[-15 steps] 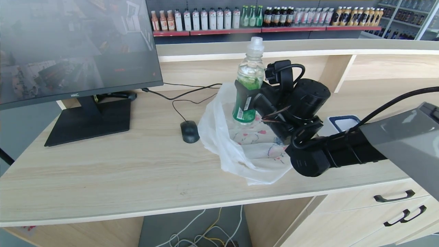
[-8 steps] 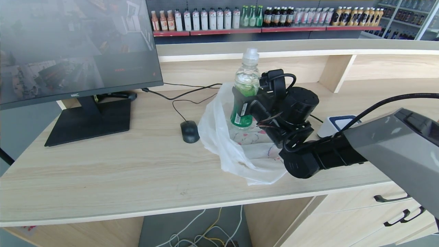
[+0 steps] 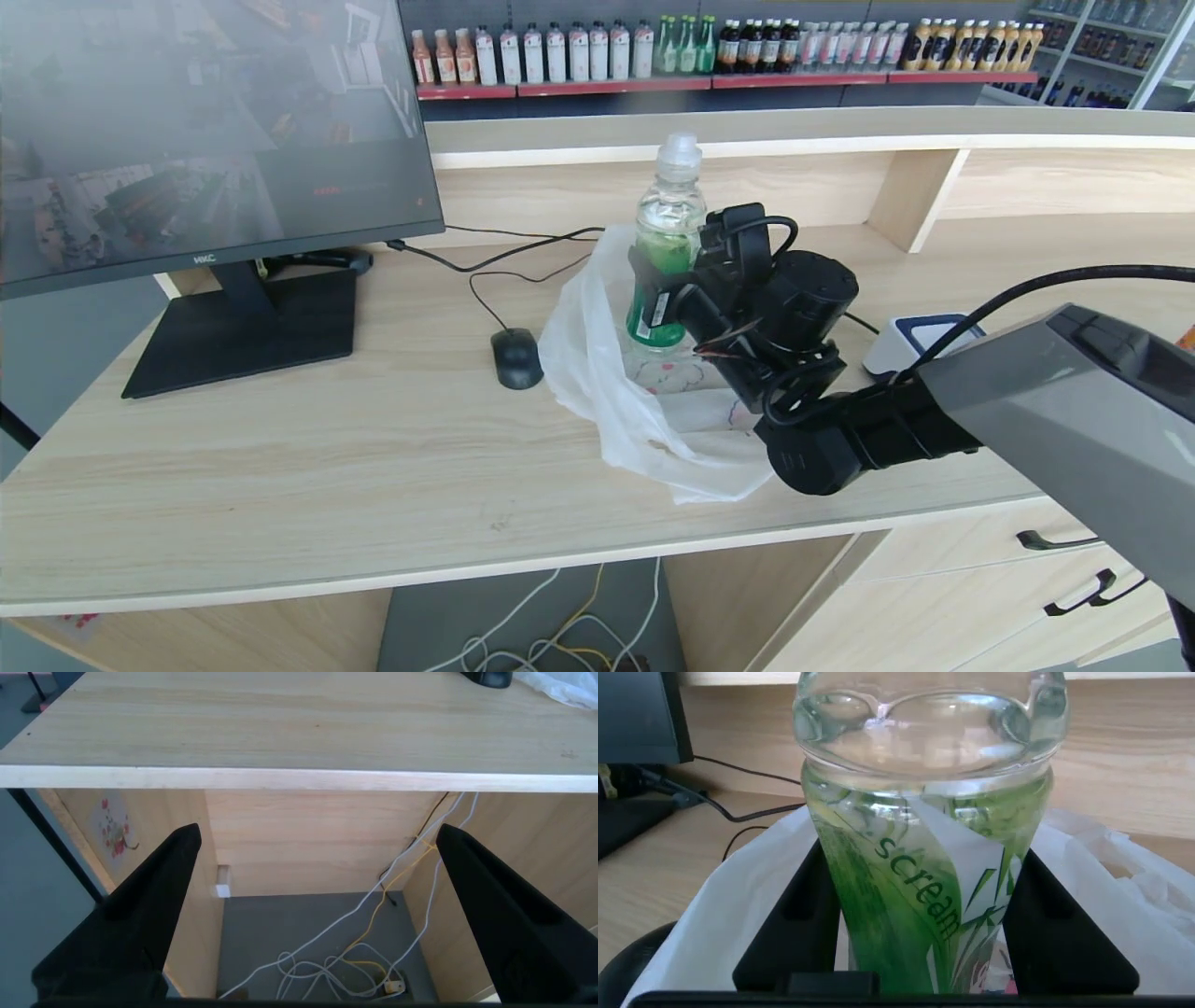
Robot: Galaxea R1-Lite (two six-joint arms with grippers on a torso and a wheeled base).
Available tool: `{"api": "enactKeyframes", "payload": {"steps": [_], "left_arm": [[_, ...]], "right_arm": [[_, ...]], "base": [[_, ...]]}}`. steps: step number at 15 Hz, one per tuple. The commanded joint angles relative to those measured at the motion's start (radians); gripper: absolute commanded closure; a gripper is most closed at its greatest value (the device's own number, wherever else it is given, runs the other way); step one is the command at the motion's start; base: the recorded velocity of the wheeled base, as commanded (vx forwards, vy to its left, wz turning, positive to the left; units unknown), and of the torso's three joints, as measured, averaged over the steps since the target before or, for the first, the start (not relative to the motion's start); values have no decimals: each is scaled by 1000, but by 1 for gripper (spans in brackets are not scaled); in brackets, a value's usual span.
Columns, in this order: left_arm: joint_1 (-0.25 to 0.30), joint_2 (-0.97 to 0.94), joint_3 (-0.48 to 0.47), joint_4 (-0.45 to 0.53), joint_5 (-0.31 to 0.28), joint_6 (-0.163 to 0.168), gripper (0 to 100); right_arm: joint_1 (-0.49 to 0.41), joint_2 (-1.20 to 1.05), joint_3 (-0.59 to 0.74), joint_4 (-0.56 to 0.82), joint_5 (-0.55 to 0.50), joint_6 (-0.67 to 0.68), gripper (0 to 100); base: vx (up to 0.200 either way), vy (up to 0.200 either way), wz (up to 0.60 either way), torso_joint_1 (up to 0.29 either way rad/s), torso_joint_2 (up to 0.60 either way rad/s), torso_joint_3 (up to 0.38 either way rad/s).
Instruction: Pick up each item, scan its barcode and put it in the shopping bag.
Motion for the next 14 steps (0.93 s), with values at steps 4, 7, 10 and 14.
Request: {"api": "enactKeyframes", "payload": {"steps": [4,7,10,14], "left_arm": [[0,0,0,0,-1,0,0],[0,0,0,0,0,0,0],[0,0,0,0,0,0,0],[0,0,0,0,0,0,0]], "right_arm": [[0,3,1,2,0,-2,100],[0,3,1,3,0,-3,100],[3,1,8,3,0,-2,0],[2,-11,13,-27,-3,-5,0]], "base": [[0,0,0,0,0,0],[0,0,0,0,0,0],[0,0,0,0,0,0],[0,0,0,0,0,0]]}}
